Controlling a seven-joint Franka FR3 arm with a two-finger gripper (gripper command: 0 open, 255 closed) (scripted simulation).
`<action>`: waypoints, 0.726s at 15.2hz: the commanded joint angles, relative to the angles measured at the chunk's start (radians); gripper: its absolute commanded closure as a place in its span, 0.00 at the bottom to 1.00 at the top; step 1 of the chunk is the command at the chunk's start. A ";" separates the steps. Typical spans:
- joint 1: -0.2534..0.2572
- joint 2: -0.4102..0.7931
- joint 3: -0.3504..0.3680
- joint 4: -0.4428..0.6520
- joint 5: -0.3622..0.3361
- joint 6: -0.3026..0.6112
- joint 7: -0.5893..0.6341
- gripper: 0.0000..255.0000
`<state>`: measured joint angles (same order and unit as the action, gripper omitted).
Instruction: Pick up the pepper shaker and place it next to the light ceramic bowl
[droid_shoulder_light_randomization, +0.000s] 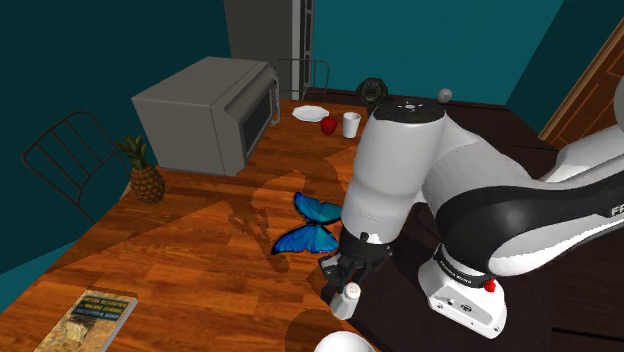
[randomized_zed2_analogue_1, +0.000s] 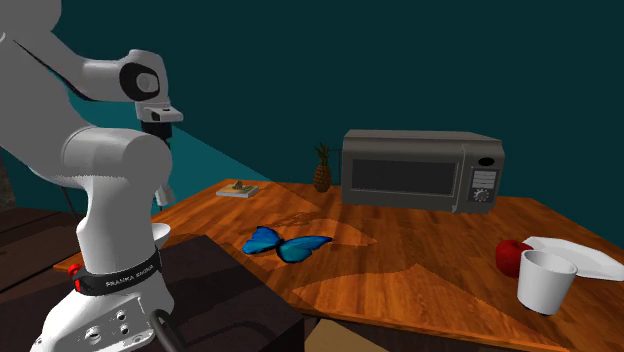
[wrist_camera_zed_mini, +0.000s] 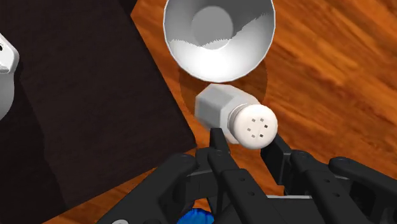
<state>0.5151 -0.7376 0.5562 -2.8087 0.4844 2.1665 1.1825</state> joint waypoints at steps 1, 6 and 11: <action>0.021 0.014 0.043 0.020 0.022 0.004 0.052 1.00; 0.051 0.079 0.171 0.102 0.059 0.022 0.192 1.00; 0.037 0.169 0.311 0.210 0.060 0.047 0.335 1.00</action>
<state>0.5563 -0.5912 0.8317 -2.6215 0.5444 2.2028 1.4831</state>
